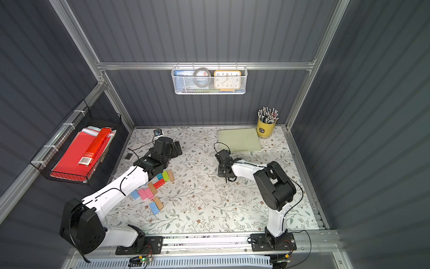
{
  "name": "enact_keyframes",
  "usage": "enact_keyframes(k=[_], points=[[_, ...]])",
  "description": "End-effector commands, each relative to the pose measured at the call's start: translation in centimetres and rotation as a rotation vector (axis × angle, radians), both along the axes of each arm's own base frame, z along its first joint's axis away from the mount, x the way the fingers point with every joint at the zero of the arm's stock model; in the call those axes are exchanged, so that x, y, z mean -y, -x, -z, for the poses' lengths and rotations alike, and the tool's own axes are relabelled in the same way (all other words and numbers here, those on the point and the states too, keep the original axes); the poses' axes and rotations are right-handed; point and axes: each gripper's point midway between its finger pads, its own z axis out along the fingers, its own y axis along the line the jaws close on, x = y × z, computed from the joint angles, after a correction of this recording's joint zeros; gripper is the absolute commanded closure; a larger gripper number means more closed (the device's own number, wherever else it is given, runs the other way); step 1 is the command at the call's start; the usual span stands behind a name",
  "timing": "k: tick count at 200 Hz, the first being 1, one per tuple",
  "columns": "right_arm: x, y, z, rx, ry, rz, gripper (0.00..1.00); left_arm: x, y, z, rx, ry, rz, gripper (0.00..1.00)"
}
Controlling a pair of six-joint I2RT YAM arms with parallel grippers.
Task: Assemble the number 8 with building blocks
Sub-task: Assemble the building block at the center of the board.
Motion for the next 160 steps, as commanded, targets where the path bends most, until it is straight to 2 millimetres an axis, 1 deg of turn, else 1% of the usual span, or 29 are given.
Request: enact_keyframes(k=[1,55,75,110,116,136,156,160], points=[[0.9,0.5,1.2,-0.031,0.053,-0.005,0.74,-0.1,0.3,0.0,0.003,-0.018,0.009,0.01],[1.3,0.4,1.4,-0.042,0.037,0.009,0.7,-0.1,0.3,0.2,-0.002,-0.017,0.01,0.01],[1.2,0.3,1.4,-0.043,0.027,0.01,0.62,-0.1,0.3,0.2,-0.003,-0.017,0.01,0.01],[0.9,0.3,1.0,-0.038,0.015,0.001,0.42,-0.1,0.3,0.2,-0.002,-0.018,0.01,0.01],[0.9,0.3,0.9,-0.036,0.016,0.001,0.4,-0.2,0.4,0.1,0.001,-0.017,0.008,0.01],[0.6,0.1,-0.7,-0.02,-0.01,-0.004,0.35,-0.4,0.5,0.1,0.005,-0.017,-0.004,0.01],[0.0,-0.4,-4.0,0.036,-0.06,-0.008,0.31,-1.5,1.0,0.2,0.013,-0.02,-0.06,0.0],[-0.1,-0.5,-5.0,0.057,-0.072,-0.008,0.3,-1.9,1.1,0.2,0.012,-0.02,-0.082,0.0]])
